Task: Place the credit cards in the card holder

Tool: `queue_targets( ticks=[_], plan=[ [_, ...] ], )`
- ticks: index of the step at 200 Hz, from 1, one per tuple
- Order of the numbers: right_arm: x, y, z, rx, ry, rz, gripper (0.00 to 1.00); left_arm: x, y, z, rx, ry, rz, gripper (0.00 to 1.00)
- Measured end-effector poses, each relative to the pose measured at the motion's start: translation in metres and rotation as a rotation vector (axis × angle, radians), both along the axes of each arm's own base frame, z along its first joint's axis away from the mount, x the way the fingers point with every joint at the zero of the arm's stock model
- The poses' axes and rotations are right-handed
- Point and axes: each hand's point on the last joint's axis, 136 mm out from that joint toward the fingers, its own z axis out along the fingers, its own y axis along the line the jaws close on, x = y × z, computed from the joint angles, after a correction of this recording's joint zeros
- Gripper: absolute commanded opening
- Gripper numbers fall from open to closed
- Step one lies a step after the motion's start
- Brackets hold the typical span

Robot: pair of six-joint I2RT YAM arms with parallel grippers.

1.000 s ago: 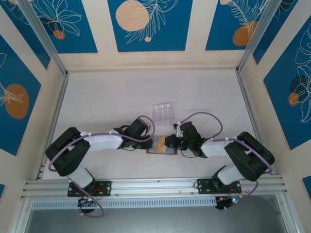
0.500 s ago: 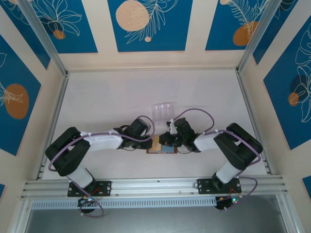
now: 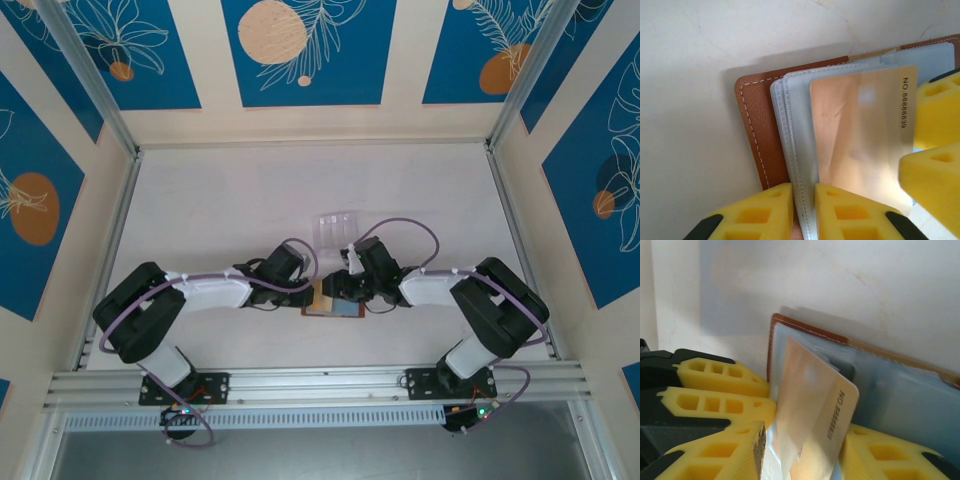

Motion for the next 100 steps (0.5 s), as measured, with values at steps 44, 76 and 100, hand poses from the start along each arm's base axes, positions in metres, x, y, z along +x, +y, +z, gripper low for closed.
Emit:
queue_targets(
  ticks=[44,76,100],
  plan=[
    [-0.0016,-0.0073,-0.0001,-0.069,0.043,-0.001,0.39,-0.0003,-0.0003,0.0000,-0.002,0.001,-0.001,0.17],
    [-0.0005,-0.0061,0.0008,-0.090,0.055,0.011,0.25,-0.0006,-0.0002,-0.0004,-0.003,0.001,-0.002,0.18],
    [-0.0006,-0.0046,-0.0034,-0.105,0.067,0.021,0.16,-0.0008,-0.0010,0.0002,-0.009,-0.001,-0.005,0.21]
  ],
)
